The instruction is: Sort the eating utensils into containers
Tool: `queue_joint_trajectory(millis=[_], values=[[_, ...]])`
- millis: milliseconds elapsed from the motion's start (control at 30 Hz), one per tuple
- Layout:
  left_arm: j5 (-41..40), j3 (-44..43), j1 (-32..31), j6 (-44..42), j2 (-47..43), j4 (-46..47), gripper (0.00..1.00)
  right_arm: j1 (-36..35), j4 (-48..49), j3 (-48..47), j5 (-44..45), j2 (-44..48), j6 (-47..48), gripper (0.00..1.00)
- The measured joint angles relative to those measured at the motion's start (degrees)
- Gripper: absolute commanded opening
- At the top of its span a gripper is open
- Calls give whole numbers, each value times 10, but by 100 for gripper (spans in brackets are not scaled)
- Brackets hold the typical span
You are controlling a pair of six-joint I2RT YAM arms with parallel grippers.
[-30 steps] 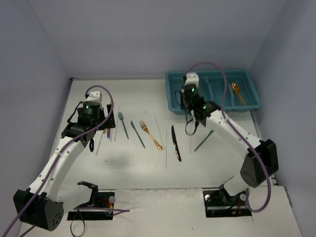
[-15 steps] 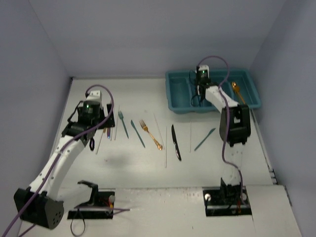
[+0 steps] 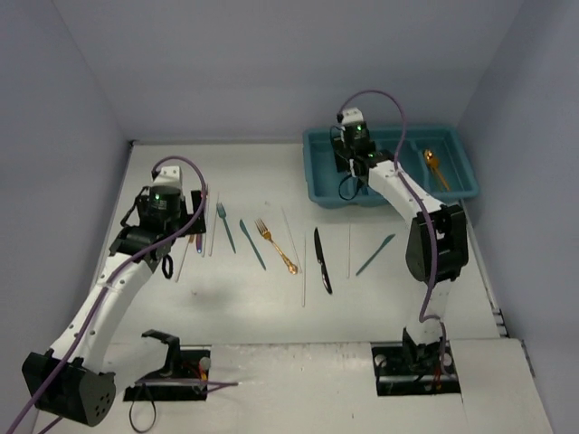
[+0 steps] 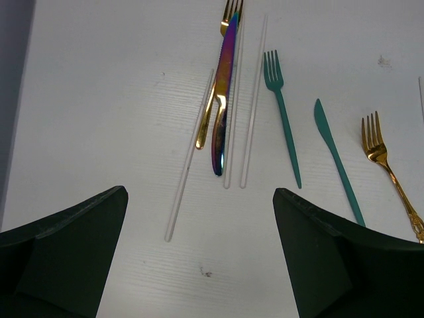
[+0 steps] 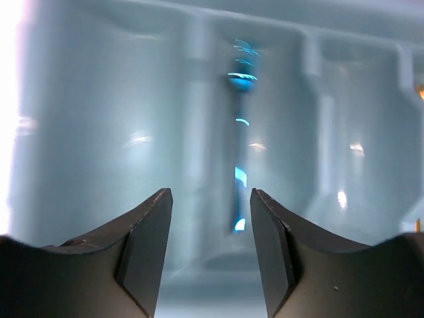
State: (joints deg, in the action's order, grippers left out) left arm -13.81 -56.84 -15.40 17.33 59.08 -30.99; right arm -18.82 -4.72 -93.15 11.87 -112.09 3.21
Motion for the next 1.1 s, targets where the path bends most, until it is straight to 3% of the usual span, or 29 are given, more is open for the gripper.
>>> queue_joint_trajectory(millis=[200, 367, 633, 867, 1100], values=[[-17, 27, 0, -15, -64, 0, 90, -159, 18, 95, -31, 144, 2, 61], [-24, 61, 0, -22, -134, -6, 90, -254, 21, 164, -68, 171, -7, 61], [-47, 85, 0, -22, -218, -11, 90, -286, 4, 228, -108, 111, -47, 50], [-51, 85, 0, -22, -208, -11, 90, -298, 8, 222, -131, 69, -70, 46], [-51, 86, 0, -22, -194, -11, 90, -300, 12, 202, -137, -1, -82, 35]])
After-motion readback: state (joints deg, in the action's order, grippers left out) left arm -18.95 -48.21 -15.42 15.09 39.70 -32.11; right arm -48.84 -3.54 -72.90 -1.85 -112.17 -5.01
